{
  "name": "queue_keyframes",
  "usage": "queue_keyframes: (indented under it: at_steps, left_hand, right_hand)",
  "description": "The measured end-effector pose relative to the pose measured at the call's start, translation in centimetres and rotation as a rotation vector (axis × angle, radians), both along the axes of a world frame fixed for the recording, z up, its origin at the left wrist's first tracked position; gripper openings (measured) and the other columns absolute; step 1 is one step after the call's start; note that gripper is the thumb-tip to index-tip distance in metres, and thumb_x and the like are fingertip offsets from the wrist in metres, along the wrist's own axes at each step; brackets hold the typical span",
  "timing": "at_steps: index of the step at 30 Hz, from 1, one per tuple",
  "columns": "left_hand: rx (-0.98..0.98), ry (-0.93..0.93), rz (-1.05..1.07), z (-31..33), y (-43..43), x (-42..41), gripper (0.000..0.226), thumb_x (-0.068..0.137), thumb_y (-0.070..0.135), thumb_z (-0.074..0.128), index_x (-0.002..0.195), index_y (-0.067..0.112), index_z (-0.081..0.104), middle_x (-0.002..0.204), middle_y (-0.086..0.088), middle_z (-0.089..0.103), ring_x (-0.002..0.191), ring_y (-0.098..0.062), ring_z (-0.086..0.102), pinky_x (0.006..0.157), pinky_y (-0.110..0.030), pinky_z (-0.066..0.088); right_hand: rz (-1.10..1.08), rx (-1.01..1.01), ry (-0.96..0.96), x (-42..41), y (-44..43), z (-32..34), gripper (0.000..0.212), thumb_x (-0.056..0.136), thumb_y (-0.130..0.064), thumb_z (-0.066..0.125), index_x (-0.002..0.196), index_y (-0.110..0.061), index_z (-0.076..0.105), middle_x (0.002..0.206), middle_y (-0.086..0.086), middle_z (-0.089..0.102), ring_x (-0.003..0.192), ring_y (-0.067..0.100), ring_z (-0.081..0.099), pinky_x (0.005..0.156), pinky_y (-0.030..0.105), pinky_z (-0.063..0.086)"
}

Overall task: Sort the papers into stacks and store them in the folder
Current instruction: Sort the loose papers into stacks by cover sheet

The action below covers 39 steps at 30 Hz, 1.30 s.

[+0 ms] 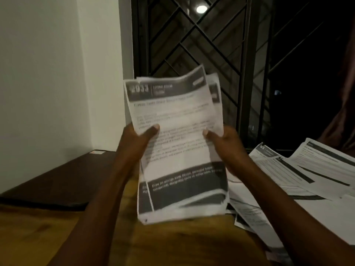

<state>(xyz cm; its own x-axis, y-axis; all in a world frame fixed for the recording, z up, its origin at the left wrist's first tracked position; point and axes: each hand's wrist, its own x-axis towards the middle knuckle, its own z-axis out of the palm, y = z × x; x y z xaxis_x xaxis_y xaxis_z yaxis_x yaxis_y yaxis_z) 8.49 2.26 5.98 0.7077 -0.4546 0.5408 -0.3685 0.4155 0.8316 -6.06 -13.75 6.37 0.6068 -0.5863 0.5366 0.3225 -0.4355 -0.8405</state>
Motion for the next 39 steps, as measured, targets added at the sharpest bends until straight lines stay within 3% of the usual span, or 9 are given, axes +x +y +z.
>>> queue_keyframes:
  at_steps: [8, 12, 17, 21, 23, 27, 31, 33, 39]
  left_hand:
    - [-0.101, -0.093, 0.003, 3.2, 2.1, -1.9, 0.038, 0.082, 0.011, 0.073, 0.118, 0.011, 0.061, 0.101, 0.001, 0.074, 0.089, -0.012, 0.073, 0.069, -0.022, 0.057]
    - [0.074, -0.026, -0.049, 0.7, 1.6, 0.1, 0.046, 0.068, 0.021, 0.085, 0.110, 0.017, 0.067, 0.104, -0.005, 0.075, 0.096, -0.025, 0.072, 0.087, -0.046, 0.056]
    - [0.141, 0.008, 0.145, -0.7, 0.7, 2.1, 0.019, 0.082, 0.017, 0.077, 0.100, 0.019, 0.071, 0.103, -0.013, 0.074, 0.090, -0.028, 0.072, 0.089, -0.050, 0.056]
    - [0.045, 0.159, 0.224, 0.2, 2.7, 3.4, 0.016, 0.093, -0.005, 0.056, 0.103, 0.007, 0.061, 0.084, -0.007, 0.065, 0.058, -0.011, 0.067, 0.046, -0.017, 0.052]
    - [0.176, 0.235, 0.197, -0.9, 3.7, 4.4, 0.015, 0.092, -0.011, 0.052, 0.092, 0.001, 0.060, 0.083, -0.012, 0.063, 0.062, -0.020, 0.064, 0.045, -0.020, 0.052]
    - [0.420, 0.387, 0.153, -5.4, 3.6, 6.4, 0.013, 0.092, -0.010, 0.050, 0.085, -0.001, 0.055, 0.110, -0.033, 0.057, 0.089, -0.039, 0.057, 0.088, -0.046, 0.048]
    - [0.553, 0.462, 0.038, -9.3, 1.3, 5.4, 0.013, 0.091, -0.014, 0.045, 0.096, -0.009, 0.056, 0.107, -0.032, 0.059, 0.093, -0.041, 0.056, 0.082, -0.044, 0.047]
    - [0.565, 0.469, -0.037, -10.3, -0.1, 5.2, 0.023, 0.091, -0.012, 0.047, 0.113, -0.014, 0.055, 0.122, -0.034, 0.058, 0.107, -0.046, 0.056, 0.098, -0.053, 0.046]
    - [0.484, 0.470, -0.202, -10.6, -1.4, 3.9, 0.025, 0.093, 0.008, 0.060, 0.118, 0.006, 0.062, 0.114, -0.020, 0.070, 0.106, -0.042, 0.066, 0.099, -0.058, 0.047]
  right_hand:
    - [0.066, -0.029, -0.139, -1.6, 2.1, 3.4, 0.028, 0.085, -0.007, 0.066, 0.094, -0.031, 0.055, 0.095, -0.008, 0.066, 0.084, 0.007, 0.066, 0.069, 0.022, 0.056]
    - [0.029, -0.043, -0.044, -1.3, 0.3, 1.7, 0.040, 0.082, -0.013, 0.070, 0.116, -0.029, 0.055, 0.108, -0.004, 0.067, 0.094, 0.010, 0.066, 0.073, 0.029, 0.057]
    - [-0.217, -0.182, 0.406, 0.0, -2.8, -3.1, 0.080, 0.073, -0.032, 0.080, 0.139, -0.018, 0.036, 0.139, 0.004, 0.050, 0.123, 0.025, 0.052, 0.100, 0.043, 0.046]
    - [-0.323, -0.452, 1.042, -0.4, -3.6, -8.6, 0.098, 0.071, -0.061, 0.071, 0.148, -0.022, 0.022, 0.153, 0.008, 0.027, 0.138, 0.029, 0.029, 0.112, 0.047, 0.028]
    - [-0.340, -0.508, 1.181, -0.4, -3.4, -10.1, 0.092, 0.076, -0.063, 0.063, 0.147, -0.023, 0.022, 0.152, 0.006, 0.025, 0.139, 0.031, 0.026, 0.113, 0.050, 0.023]
    - [-0.437, -0.573, 1.122, -0.4, -2.9, -10.1, 0.058, 0.076, -0.039, 0.068, 0.126, -0.016, 0.048, 0.130, 0.007, 0.047, 0.121, 0.027, 0.046, 0.100, 0.043, 0.041]
    - [-0.508, -0.494, 0.981, -0.5, -3.8, -9.2, 0.028, 0.079, -0.031, 0.070, 0.100, -0.015, 0.061, 0.105, 0.005, 0.058, 0.093, 0.020, 0.059, 0.079, 0.030, 0.052]
    - [-0.543, -0.460, 0.854, -0.7, -4.5, -8.2, 0.018, 0.082, -0.030, 0.068, 0.091, -0.015, 0.063, 0.096, 0.005, 0.062, 0.082, 0.015, 0.059, 0.073, 0.026, 0.052]
    - [-0.476, -0.521, 0.589, 1.1, -2.8, -5.6, 0.020, 0.081, -0.015, 0.064, 0.064, -0.005, 0.062, 0.065, 0.006, 0.060, 0.059, 0.015, 0.054, 0.052, 0.022, 0.038]
